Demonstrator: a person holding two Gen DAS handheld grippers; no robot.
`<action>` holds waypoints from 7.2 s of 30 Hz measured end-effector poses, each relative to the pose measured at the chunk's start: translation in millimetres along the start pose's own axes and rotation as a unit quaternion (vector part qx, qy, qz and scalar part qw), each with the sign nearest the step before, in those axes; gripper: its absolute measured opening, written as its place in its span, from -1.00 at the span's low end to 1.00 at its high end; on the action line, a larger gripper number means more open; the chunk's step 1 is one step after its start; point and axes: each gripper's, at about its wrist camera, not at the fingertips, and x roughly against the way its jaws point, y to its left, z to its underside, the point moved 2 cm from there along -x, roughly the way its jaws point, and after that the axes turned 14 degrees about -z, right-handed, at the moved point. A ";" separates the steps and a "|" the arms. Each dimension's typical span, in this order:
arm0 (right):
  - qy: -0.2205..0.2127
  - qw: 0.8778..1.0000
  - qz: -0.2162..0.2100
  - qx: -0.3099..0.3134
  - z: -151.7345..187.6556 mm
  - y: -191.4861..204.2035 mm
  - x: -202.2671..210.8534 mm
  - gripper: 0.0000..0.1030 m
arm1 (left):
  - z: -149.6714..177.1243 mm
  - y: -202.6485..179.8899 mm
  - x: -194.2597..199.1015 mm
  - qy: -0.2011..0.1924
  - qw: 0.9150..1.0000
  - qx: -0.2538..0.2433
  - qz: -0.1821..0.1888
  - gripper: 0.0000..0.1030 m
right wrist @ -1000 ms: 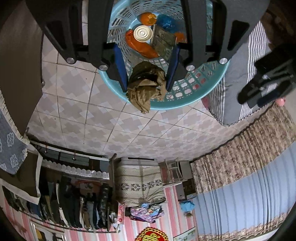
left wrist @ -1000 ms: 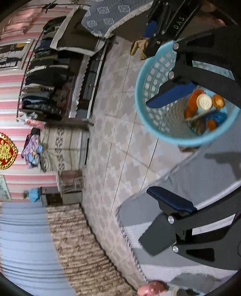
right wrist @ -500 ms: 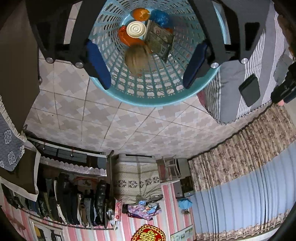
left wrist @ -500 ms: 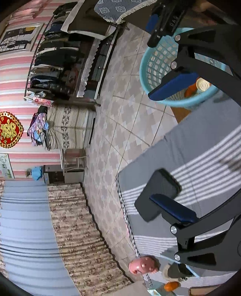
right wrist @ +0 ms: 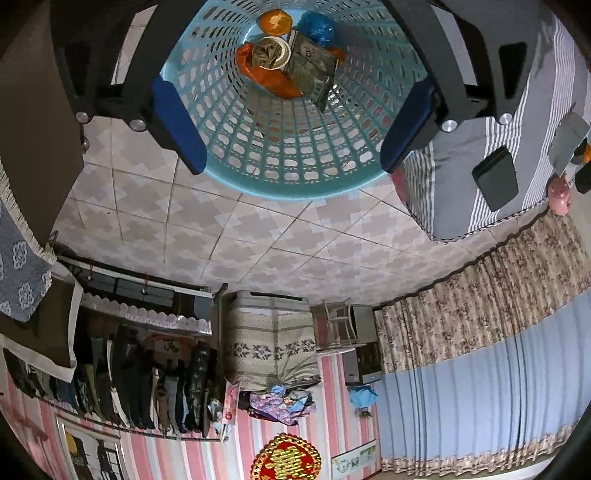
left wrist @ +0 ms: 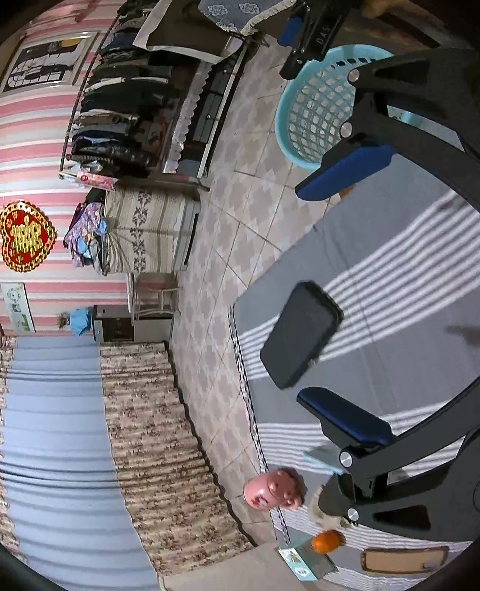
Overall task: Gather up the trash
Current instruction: 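Move both tools back over the mat toward the blue-and-white box, then grasp the blue-and-white box with the right tool, then grasp the black ribbed cylinder with the left tool while the right tool holds the box, then carry the cylinder and box over the basket and open both tools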
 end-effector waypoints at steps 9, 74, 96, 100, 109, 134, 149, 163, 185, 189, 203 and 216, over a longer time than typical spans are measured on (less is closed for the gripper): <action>-0.009 0.999 -0.019 0.032 3.8 33.1 3.8 0.81 | 10.5 52.6 14.8 -0.007 0.999 0.019 -0.027 0.90; 0.153 0.962 -0.206 0.088 78.4 369.2 -111.7 0.91 | 97.4 340.7 -36.4 0.079 0.971 0.134 -0.183 0.90; 0.181 0.962 -0.162 0.128 85.2 352.6 -102.3 0.85 | 95.6 339.3 -16.8 0.070 0.973 0.120 -0.183 0.90; 0.180 0.967 -0.147 0.108 82.3 337.5 -104.7 0.85 | 93.9 336.9 -14.3 0.069 0.974 0.124 -0.176 0.90; 0.190 0.964 -0.151 0.107 91.2 349.0 -113.4 0.85 | 88.5 331.0 -15.9 0.068 0.975 0.118 -0.174 0.90; 0.177 0.931 -0.213 0.237 112.0 388.5 -80.9 0.07 | 85.9 337.7 -8.6 0.066 0.975 0.108 -0.183 0.90; 0.141 0.948 -0.262 0.115 58.9 331.7 -94.1 -0.68 | 54.9 267.2 -76.1 0.091 0.991 0.059 -0.073 0.90; 0.119 0.953 -0.265 0.080 28.7 289.4 -99.2 -0.80 | 47.8 211.9 -110.8 0.099 0.995 0.008 0.001 0.89; 0.090 0.957 -0.275 0.018 15.6 228.9 -57.6 -0.82 | 47.8 198.7 -101.4 0.102 0.995 0.004 -0.004 0.47; 0.079 0.960 -0.267 0.013 18.8 206.7 -39.3 -0.82 | 36.2 185.5 -79.6 0.083 0.996 0.003 -0.021 0.47; 0.005 0.994 -0.106 0.002 8.8 65.0 28.3 -0.82 | 4.0 53.9 -19.4 0.011 1.000 -0.011 0.003 0.47; 0.027 0.998 -0.046 -0.031 4.7 -17.0 3.0 -0.82 | 8.1 -93.7 -20.6 0.017 0.995 -0.061 0.075 0.47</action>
